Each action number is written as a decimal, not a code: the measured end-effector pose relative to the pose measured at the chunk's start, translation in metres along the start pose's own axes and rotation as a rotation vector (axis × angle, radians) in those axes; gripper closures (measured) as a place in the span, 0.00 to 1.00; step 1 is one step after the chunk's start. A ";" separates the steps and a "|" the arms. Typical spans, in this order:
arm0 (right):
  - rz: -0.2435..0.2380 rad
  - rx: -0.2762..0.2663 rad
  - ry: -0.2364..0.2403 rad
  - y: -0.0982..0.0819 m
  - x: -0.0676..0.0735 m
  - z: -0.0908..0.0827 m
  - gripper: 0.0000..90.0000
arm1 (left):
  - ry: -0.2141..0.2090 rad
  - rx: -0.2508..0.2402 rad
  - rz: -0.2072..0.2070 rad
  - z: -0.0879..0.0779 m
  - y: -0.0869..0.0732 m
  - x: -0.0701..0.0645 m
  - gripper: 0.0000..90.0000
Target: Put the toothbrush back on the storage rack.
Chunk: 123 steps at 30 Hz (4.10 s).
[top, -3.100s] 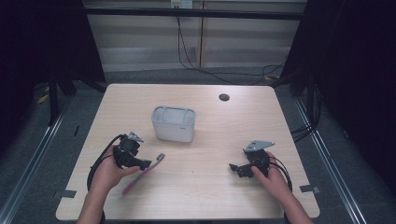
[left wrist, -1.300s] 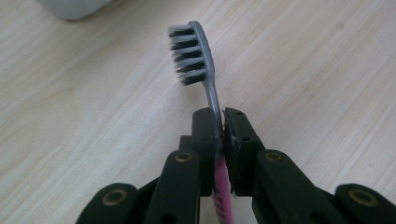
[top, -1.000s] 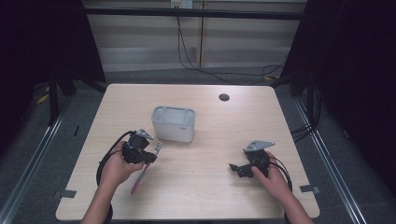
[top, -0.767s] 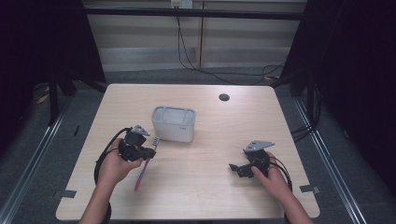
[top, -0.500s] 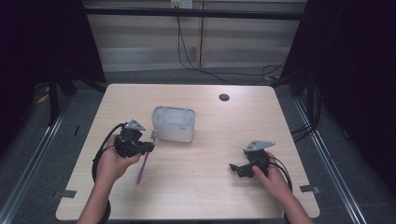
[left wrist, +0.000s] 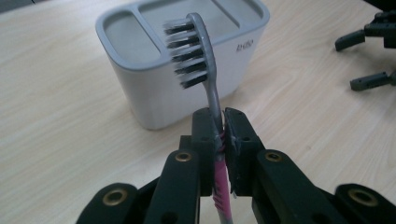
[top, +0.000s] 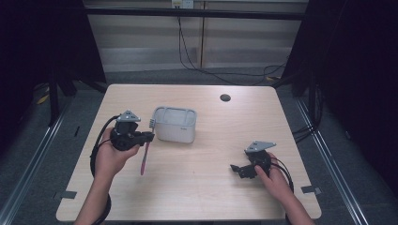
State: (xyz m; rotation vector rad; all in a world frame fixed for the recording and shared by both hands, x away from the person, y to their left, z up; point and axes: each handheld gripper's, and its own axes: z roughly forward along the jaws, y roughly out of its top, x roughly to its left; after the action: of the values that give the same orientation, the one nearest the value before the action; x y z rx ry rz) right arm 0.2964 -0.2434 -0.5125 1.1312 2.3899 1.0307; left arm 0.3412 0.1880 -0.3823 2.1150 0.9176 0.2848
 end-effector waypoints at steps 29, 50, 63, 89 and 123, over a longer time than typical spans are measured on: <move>0.000 0.000 0.000 0.000 0.000 0.000 0.12 | 0.094 -0.168 -0.002 -0.015 0.026 0.004 0.93; 0.000 0.000 0.000 0.000 0.000 0.000 0.12 | 0.105 -0.219 -0.039 -0.014 0.052 0.009 0.93; 0.000 0.000 0.000 0.000 0.000 0.000 0.12 | 0.100 -0.245 -0.048 -0.014 0.066 0.013 0.93; 0.000 0.000 0.000 0.000 0.000 0.000 0.12 | 0.133 -0.294 -0.063 -0.015 0.090 0.027 0.93; -0.002 -0.004 -0.001 0.000 0.000 0.000 0.12 | 0.164 -0.328 -0.054 -0.005 0.115 0.035 0.92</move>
State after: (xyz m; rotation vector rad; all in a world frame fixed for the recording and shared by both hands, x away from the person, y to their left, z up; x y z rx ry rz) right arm 0.2966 -0.2434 -0.5127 1.1276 2.3869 1.0330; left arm 0.4230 0.1666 -0.2967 1.7818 0.9490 0.5488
